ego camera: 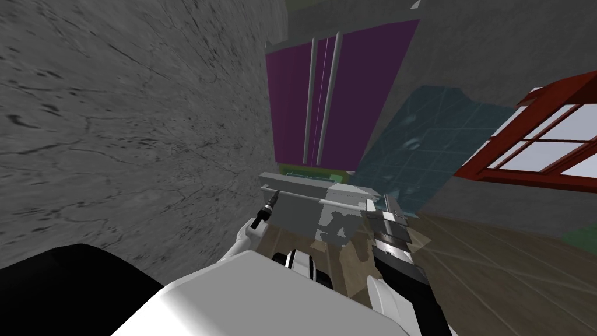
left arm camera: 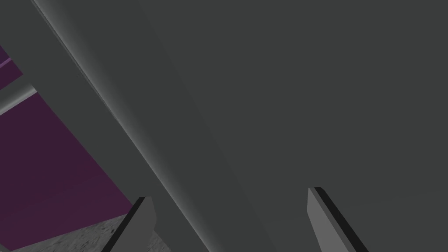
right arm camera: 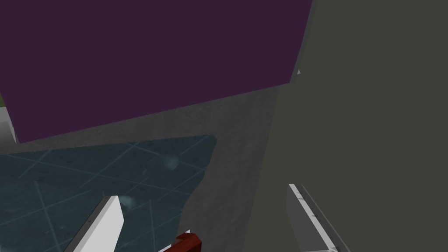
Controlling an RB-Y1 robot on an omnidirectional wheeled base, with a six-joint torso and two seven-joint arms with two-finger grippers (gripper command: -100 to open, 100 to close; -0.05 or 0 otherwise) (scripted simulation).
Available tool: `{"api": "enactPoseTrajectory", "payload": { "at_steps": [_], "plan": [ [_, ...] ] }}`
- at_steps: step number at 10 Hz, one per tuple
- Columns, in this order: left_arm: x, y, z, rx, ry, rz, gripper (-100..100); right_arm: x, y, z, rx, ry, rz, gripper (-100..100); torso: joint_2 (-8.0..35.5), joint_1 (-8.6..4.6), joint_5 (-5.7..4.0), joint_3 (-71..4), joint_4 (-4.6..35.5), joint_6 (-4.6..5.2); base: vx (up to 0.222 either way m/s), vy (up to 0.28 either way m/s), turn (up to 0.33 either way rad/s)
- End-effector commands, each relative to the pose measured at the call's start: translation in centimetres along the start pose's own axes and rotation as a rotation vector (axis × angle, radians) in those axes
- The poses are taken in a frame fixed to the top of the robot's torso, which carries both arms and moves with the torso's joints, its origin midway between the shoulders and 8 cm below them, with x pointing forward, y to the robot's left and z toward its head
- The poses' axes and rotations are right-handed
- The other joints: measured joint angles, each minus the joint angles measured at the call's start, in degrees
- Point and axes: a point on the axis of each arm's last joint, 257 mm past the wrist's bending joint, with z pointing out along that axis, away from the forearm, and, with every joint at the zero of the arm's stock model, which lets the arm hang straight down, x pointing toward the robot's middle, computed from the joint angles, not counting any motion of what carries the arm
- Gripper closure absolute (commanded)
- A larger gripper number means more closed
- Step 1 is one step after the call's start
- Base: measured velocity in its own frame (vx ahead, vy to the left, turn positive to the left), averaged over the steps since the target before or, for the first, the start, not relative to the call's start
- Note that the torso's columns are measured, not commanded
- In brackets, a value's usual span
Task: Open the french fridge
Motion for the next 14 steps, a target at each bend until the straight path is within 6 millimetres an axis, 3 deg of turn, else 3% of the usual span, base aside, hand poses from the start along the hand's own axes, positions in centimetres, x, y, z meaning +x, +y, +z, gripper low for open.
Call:
{"api": "enactPoseTrajectory", "payload": {
  "at_steps": [1, 2, 4, 5, 7, 8, 9, 11, 12, 14],
  "plan": [
    [0.1, 0.2, 1.4, -0.003, 0.003, -0.003, -100, 0.0, 0.0, 0.0, 0.0, 0.0, 0.0, 0, -0.2, 0.04, 0.02, -0.12, -0.05, 0.0, -0.011, -0.003, 0.007],
    [-1.9, 0.4, 2.5, -0.006, -0.024, 0.004, -100, 0.0, 0.0, 0.0, 0.0, 0.0, 0.0, 0, -0.34, 0.06, 0.02, -0.21, -0.1, 0.0, -0.1, -0.02, -0.085],
    [-1.4, 0.3, 4.2, -0.008, -0.017, -0.001, -100, 0.0, 0.0, 0.0, 0.0, 0.0, 0.0, 0, 0.09, -0.02, 0.0, 0.06, 0.03, 0.01, -0.093, -0.014, -0.036],
    [-3.5, 0.3, 5.0, -0.011, -0.047, 0.002, -100, 0.0, 0.0, 0.0, 0.0, 0.0, 0.0, 0, -0.09, 0.01, 0.01, -0.04, -0.02, 0.0, -0.114, -0.024, -0.108],
    [-3.2, -0.6, 6.7, 0.002, -0.042, -0.003, -100, 0.0, 0.0, 0.0, 0.0, 0.0, 0.0, 0, 0.0, 0.0, 0.0, 0.0, 0.0, 0.0, -0.095, -0.016, -0.026],
    [-3.0, 0.1, 6.8, -0.013, -0.039, -0.005, -100, 0.0, 0.0, 0.0, 0.0, 0.0, 0.0, 0, -0.2, 0.05, 0.02, -0.12, -0.05, 0.0, -0.013, 0.0, 0.011],
    [-5.1, -0.5, 8.0, -0.008, -0.071, -0.006, -100, 0.0, 0.0, 0.0, 0.0, 0.0, 0.0, 0, -0.33, 0.07, 0.03, -0.21, -0.1, 0.0, -0.093, -0.015, -0.097],
    [-4.5, -0.5, 9.4, -0.018, -0.063, -0.014, -100, 0.0, 0.0, 0.0, 0.0, 0.0, 0.0, 0, 0.07, -0.03, -0.01, 0.04, 0.03, 0.01, -0.084, -0.011, -0.032],
    [-6.6, -0.8, 10.4, -0.018, -0.095, -0.02, -100, 0.0, 0.0, 0.0, 0.0, 0.0, 0.0, 0, -0.01, -0.05, -0.03, 0.0, 0.04, 0.02, -0.111, -0.025, -0.11],
    [-6.1, -1.2, 11.9, -0.023, -0.088, -0.029, -100, 0.0, 0.0, 0.0, 0.0, 0.0, 0.0, 0, 0.2, -0.16, -0.11, 0.12, 0.17, 0.03, -0.106, -0.02, -0.017]
  ]
}}
